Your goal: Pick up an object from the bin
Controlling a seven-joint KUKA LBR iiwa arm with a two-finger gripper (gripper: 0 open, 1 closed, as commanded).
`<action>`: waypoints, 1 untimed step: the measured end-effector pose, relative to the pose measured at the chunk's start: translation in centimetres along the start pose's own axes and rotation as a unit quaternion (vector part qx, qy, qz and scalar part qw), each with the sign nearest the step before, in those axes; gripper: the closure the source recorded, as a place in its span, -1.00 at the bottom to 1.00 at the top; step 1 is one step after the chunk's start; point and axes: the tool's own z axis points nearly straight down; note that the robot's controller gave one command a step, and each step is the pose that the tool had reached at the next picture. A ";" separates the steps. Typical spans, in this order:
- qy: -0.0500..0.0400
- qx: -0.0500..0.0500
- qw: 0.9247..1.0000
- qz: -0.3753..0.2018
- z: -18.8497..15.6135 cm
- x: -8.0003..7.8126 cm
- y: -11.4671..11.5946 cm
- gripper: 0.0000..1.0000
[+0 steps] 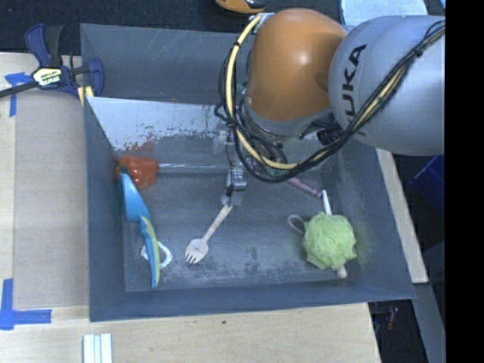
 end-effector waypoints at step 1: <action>-0.004 -0.001 1.000 0.001 -0.5 -0.2 -0.1 -1.00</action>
Offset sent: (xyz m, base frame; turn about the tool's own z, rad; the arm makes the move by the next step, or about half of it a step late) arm -0.0176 -0.0231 -0.0628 -0.3895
